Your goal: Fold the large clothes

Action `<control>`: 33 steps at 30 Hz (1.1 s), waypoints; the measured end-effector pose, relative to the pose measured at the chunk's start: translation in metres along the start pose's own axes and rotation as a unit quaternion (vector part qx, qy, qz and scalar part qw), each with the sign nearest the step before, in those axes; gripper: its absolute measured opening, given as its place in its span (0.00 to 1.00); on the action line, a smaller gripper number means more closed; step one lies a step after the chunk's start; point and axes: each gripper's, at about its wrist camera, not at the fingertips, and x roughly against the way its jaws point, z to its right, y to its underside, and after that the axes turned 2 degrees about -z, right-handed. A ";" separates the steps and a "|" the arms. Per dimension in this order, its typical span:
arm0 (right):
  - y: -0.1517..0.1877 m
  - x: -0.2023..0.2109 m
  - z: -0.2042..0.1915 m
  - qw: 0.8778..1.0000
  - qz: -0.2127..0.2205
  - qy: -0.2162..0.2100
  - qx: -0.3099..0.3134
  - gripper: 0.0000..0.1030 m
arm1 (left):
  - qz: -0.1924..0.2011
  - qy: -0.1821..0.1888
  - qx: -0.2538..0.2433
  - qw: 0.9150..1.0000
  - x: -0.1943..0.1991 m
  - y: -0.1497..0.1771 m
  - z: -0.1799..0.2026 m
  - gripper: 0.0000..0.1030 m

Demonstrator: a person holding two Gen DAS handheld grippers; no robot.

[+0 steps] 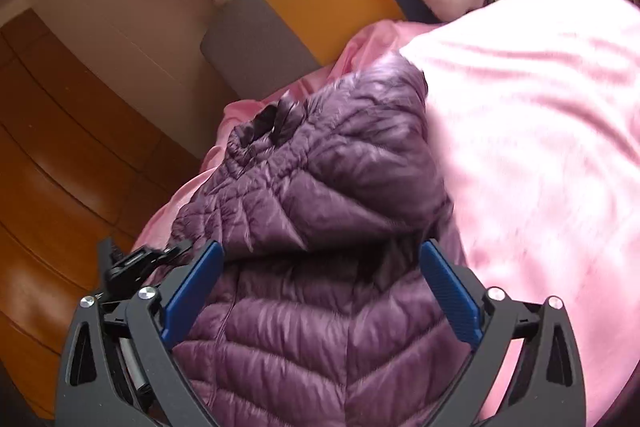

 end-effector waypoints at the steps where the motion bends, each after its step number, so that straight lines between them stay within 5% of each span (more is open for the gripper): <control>1: -0.004 -0.004 -0.005 1.000 0.002 0.007 0.010 0.88 | 0.005 -0.009 0.000 1.000 0.002 -0.002 0.001 0.38; 3: -0.016 -0.017 -0.012 1.000 0.000 0.021 0.023 0.84 | 0.002 -0.020 -0.011 1.000 0.002 -0.005 0.008 0.38; 6: -0.034 -0.050 -0.027 0.998 -0.011 0.043 0.053 0.82 | 0.003 -0.047 -0.044 0.998 -0.002 -0.009 0.014 0.19; 12: -0.048 -0.123 -0.008 0.974 -0.041 0.204 0.085 0.79 | -0.002 -0.071 -0.078 0.994 -0.020 -0.002 0.016 0.11; 22: -0.036 -0.140 -0.002 0.967 -0.032 0.224 0.115 0.86 | -0.004 -0.062 -0.079 0.995 -0.028 0.013 0.011 0.15; 25: -0.036 -0.139 -0.004 0.967 -0.032 0.225 0.117 0.87 | 0.056 -0.086 -0.101 0.990 0.011 0.016 0.024 0.27; 29: -0.037 -0.141 -0.007 0.965 -0.032 0.232 0.122 0.87 | 0.124 -0.106 -0.131 0.978 0.044 0.015 0.042 0.27; 33: -0.036 -0.141 -0.007 0.964 -0.032 0.233 0.124 0.87 | 0.135 -0.101 -0.147 0.975 0.042 0.004 0.053 0.27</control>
